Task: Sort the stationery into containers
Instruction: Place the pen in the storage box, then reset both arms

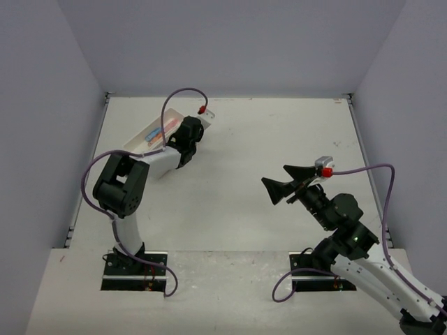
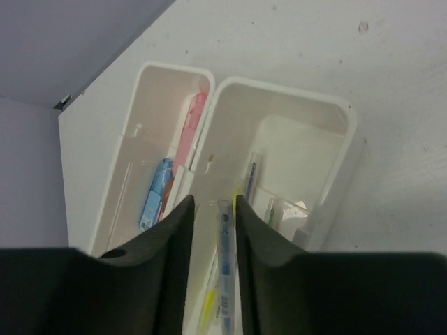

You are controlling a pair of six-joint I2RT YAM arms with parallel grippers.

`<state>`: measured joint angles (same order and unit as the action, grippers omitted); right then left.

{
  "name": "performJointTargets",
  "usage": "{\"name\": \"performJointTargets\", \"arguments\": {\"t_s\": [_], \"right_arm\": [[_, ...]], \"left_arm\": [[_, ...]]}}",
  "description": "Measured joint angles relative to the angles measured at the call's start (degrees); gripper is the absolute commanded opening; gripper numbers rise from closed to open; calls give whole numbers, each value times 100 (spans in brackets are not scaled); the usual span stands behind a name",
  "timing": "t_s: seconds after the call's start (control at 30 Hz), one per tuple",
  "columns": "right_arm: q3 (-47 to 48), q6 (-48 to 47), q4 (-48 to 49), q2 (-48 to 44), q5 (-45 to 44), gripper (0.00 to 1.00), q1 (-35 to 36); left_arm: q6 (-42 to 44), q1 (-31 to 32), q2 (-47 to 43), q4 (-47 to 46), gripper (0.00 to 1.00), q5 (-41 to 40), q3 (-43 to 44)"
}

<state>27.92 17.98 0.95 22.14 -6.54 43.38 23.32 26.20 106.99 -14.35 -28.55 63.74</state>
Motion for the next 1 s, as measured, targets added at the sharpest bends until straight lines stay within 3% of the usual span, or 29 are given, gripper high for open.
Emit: {"name": "performJointTargets", "arguments": {"t_s": [0.13,0.23,0.4,0.57,0.73,1.0], "right_arm": [[2,2,-17,82,22,99,0],[22,0,-44,171,27,99,0],[326,-1,-383,399,-2,99,0],[1691,77,-1742,962,-564,99,2],[3082,223,-2909,1430,-1893,99,-4],[3012,257,-3688,893,-2727,99,-6]], "left_arm": [[-33,0,1,-37,86,-118,21],[-119,2,-72,152,100,-255,220],[-748,122,-811,982,100,-558,982],[-2272,381,-2588,2272,100,-702,1508],[-3699,349,-5217,3076,100,-1212,408],[-4475,319,-6501,4498,100,-1553,-1325]]}}
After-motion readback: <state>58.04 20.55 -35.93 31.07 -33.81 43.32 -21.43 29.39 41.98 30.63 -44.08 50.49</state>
